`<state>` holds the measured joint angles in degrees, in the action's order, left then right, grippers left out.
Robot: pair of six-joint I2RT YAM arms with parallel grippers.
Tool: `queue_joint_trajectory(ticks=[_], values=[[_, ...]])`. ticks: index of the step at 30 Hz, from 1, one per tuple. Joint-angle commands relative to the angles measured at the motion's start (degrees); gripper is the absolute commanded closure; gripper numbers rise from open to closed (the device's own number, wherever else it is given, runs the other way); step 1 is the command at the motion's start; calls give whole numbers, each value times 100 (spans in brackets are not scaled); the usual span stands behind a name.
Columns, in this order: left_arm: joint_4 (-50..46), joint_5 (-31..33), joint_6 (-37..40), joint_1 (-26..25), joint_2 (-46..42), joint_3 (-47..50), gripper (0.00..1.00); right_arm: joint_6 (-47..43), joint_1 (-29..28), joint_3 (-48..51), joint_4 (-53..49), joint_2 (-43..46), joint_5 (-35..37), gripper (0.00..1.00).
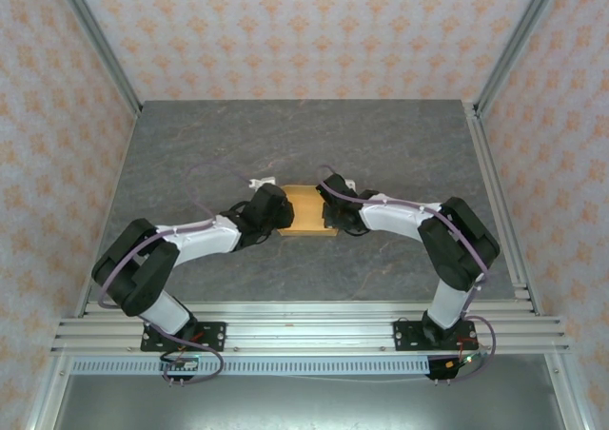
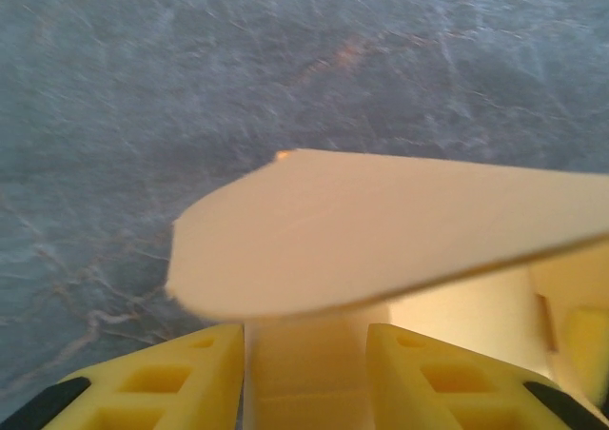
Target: Fold the paper box
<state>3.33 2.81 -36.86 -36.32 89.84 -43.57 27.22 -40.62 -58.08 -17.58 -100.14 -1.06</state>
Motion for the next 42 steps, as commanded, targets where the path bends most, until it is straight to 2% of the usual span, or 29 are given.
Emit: queue_joint_trajectory(ticks=[1, 6, 12, 15, 18, 20, 24, 27, 32, 36, 42], values=[[-630, 792, 541, -302, 282, -321, 62, -43, -170, -76, -40, -76, 18, 82], [-657, 850, 554, -437, 580, -493, 67, 4, -192, -36, 0, -43, 8, 82], [-678, 751, 443, -612, 468, -635, 65, -4, -199, -62, 47, -97, -22, 83], [-569, 566, 294, -614, 191, -551, 47, -8, -201, -79, 44, -130, 18, 83], [-404, 553, 146, -611, -220, -332, 44, 9, -201, -65, 35, -107, 97, 83], [-154, 460, 123, -532, -482, -114, 42, 25, -201, -43, 40, -74, 128, 83], [363, -263, -83, -113, -726, 298, 41, 20, -201, -80, 12, -60, 126, 83], [673, -548, 59, -28, -1047, 612, 37, 53, -201, -98, -12, -64, 133, 83], [413, -689, 513, 21, -1600, 894, 33, 114, -201, -128, -13, -101, 154, 84], [38, -581, 592, 61, -2156, 1205, 31, 182, -199, -159, -39, -132, 176, 84], [-471, -343, 385, 553, -3144, 1731, 34, 200, -197, -147, -13, -120, 143, 84]])
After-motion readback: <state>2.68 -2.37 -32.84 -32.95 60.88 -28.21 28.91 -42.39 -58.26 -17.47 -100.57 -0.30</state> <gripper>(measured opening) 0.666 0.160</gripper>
